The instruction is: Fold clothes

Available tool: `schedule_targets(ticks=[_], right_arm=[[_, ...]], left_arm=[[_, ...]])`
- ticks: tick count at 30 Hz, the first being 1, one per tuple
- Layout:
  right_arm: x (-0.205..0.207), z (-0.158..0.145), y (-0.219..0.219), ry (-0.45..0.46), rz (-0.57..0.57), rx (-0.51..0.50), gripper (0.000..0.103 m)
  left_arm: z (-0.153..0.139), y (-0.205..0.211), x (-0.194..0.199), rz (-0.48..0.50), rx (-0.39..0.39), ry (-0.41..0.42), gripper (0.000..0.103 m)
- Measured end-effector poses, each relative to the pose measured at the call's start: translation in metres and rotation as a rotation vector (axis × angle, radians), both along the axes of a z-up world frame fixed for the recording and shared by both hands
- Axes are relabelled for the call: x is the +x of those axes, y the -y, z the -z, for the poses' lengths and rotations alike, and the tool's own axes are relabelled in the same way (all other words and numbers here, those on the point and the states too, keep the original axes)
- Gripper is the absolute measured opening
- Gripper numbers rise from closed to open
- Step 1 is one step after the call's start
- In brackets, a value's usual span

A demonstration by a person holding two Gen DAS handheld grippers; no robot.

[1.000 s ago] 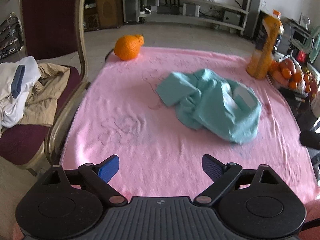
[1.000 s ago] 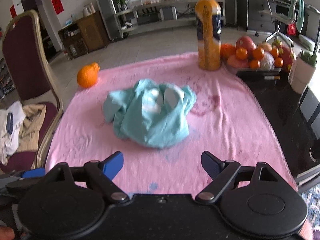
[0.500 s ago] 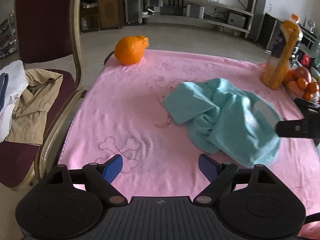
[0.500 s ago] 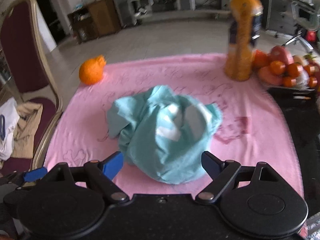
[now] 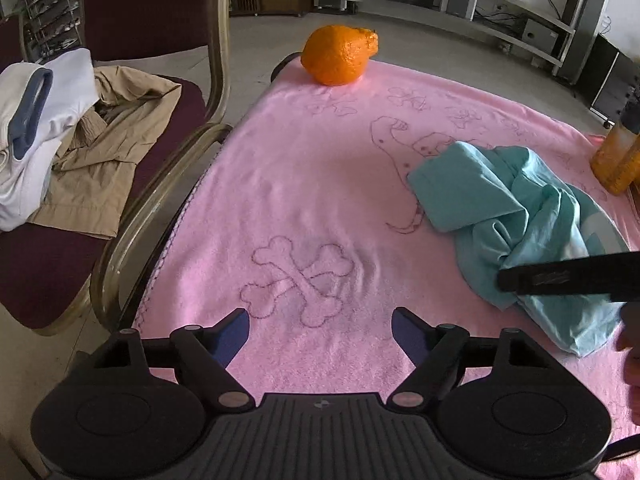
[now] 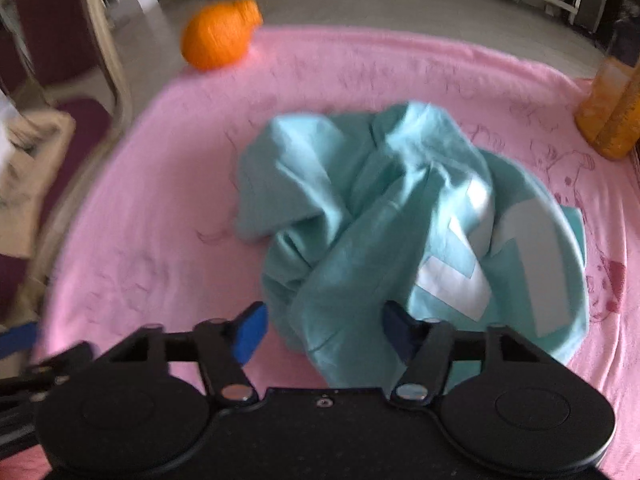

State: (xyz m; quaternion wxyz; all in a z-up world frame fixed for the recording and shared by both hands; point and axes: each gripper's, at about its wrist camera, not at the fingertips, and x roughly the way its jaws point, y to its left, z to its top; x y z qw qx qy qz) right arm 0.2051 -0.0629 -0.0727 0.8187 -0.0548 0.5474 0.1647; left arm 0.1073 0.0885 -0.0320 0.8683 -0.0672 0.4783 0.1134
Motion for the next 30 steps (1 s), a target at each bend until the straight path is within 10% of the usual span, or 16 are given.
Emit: schedule_targets(ticks=[4, 6, 8, 20, 30], right_arm=[[-0.005, 0.012, -0.018, 0.034, -0.063, -0.147, 0.054], [-0.006, 0.005, -0.017, 0.054, -0.052, -0.175, 0.017], [-0.006, -0.010, -0.010, 0.055, -0.023, -0.138, 0.004], [0.010, -0.162, 0.008, 0.168, 0.164, 0.378, 0.003], [-0.054, -0.418, 0.090, 0.843, 0.253, 0.694, 0.003]], left_arm=[[0.001, 0.004, 0.000, 0.033, -0.002, 0.002, 0.079], [0.000, 0.004, -0.001, 0.040, -0.007, 0.012, 0.079], [-0.002, 0.002, -0.002, 0.035, -0.009, 0.025, 0.079], [-0.018, -0.025, -0.019, -0.059, -0.090, 0.172, 0.079], [-0.059, -0.029, -0.048, -0.012, -0.129, 0.287, 0.078]])
